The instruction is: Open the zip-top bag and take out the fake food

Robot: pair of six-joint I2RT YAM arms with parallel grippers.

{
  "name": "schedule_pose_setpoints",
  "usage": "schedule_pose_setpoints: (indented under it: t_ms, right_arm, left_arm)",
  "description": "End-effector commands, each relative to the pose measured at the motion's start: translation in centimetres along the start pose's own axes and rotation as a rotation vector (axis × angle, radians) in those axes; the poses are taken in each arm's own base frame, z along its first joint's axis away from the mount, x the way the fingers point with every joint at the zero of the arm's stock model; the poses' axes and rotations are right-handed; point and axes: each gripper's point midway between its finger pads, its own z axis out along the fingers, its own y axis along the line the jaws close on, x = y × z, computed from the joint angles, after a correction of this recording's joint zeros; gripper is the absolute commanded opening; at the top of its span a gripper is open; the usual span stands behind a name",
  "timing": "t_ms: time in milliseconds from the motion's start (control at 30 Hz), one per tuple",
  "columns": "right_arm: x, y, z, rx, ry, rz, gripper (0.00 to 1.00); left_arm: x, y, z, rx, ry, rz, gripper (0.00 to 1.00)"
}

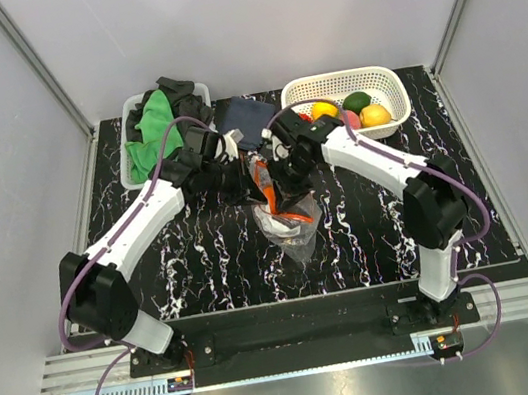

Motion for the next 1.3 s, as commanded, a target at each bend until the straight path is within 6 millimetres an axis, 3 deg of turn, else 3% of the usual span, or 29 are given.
schedule_pose_setpoints:
  t_ms: [0, 400, 500, 800, 967, 1067, 1167, 1267]
  right_arm:
    - [0.5, -0.4, 3.0, 0.014, 0.021, -0.018, 0.35]
    - [0.5, -4.4, 5.9, 0.158, 0.024, -0.027, 0.59]
    - [0.5, -4.7, 6.5, 0.162, 0.028, -0.026, 0.67]
    - [1.0, -5.5, 9.2, 0.143, 0.061, -0.014, 0.77]
    - [1.1, -5.5, 9.6, 0.139, 0.072, -0.009, 0.73]
    - [0.4, -4.5, 8.1, 0.126, 0.037, -0.015, 0.56]
    - [-0.2, -3.0, 5.6, 0.105, -0.004, -0.014, 0.46]
    - [-1.0, -1.6, 2.9, 0.087, -0.063, -0.018, 0.45]
  left_arm:
    - [-0.9, -1.9, -0.3, 0.085, -0.047, 0.020, 0.00]
    - [0.0, -1.4, 0.4, 0.099, -0.008, 0.026, 0.00]
    - [0.3, -1.2, 0.5, 0.099, 0.002, 0.029, 0.00]
    - [1.1, -0.3, 0.9, 0.083, 0.028, 0.038, 0.00]
    - [1.4, 0.2, 1.0, 0.070, 0.037, 0.042, 0.00]
    - [1.4, 0.2, 0.8, 0.063, 0.030, 0.046, 0.00]
    - [1.4, 0.3, 0.8, 0.057, 0.032, 0.047, 0.00]
    - [1.3, 0.4, 0.9, 0.055, 0.036, 0.045, 0.00]
